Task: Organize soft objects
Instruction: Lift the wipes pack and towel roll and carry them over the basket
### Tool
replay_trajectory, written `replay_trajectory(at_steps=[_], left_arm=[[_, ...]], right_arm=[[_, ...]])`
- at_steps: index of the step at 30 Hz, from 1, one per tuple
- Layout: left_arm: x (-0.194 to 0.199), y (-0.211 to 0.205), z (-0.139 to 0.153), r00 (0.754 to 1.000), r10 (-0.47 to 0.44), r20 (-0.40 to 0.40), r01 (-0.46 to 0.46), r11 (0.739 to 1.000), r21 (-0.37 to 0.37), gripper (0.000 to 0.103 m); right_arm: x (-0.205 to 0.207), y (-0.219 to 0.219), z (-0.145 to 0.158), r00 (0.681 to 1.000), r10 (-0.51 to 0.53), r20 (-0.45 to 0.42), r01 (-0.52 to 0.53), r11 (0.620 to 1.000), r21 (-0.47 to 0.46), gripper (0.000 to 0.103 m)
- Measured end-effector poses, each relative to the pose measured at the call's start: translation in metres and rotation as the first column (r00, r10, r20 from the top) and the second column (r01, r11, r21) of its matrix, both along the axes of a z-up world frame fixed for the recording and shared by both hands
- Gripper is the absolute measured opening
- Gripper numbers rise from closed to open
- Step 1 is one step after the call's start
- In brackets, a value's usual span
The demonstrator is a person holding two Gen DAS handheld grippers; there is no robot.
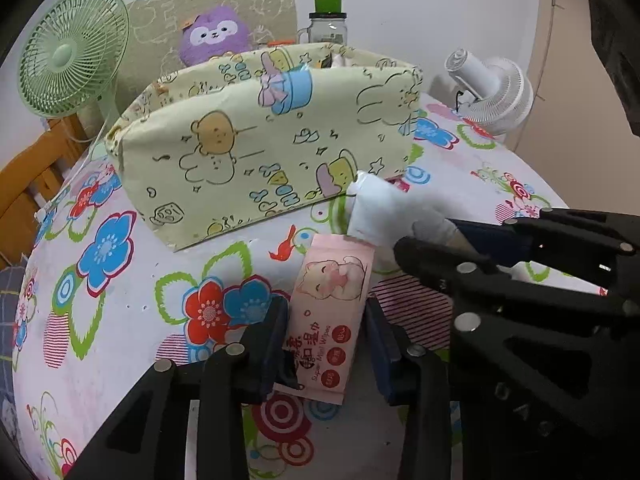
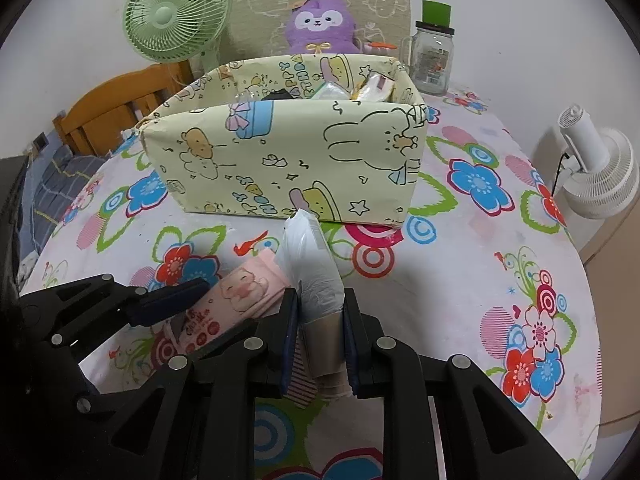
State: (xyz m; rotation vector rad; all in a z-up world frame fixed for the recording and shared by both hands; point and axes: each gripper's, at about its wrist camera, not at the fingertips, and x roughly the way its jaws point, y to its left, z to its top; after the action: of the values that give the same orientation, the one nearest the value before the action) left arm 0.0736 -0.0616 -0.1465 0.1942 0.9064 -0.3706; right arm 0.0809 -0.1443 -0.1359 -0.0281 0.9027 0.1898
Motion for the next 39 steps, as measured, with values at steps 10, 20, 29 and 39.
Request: replay_trajectory(at_steps=[10, 20, 29, 39], left_arm=[[-0.009, 0.004, 0.026, 0.999, 0.012, 0.051, -0.011, 1.000, -0.011, 0.039], [-0.018, 0.003, 0.061, 0.993, 0.020, 0.121, -0.018, 1.000, -0.016, 0.039], [-0.023, 0.001, 0.087, 0.986, 0.039, 0.163, -0.035, 0.999, -0.026, 0.039], [-0.020, 0.005, 0.109, 0.978, 0.048, 0.204, -0.042, 0.998, -0.036, 0.039]], right_arm=[[-0.010, 0.002, 0.019, 0.999, 0.005, 0.037, -0.005, 1.000, -0.004, 0.023], [-0.024, 0.002, 0.057, 0.993, 0.008, 0.121, -0.006, 1.000, -0.023, 0.023], [-0.029, 0.000, 0.085, 0.985, 0.020, 0.172, -0.017, 1.000, -0.024, 0.023], [-0.028, 0.004, 0.110, 0.975, 0.033, 0.218, -0.029, 0.999, -0.021, 0.023]])
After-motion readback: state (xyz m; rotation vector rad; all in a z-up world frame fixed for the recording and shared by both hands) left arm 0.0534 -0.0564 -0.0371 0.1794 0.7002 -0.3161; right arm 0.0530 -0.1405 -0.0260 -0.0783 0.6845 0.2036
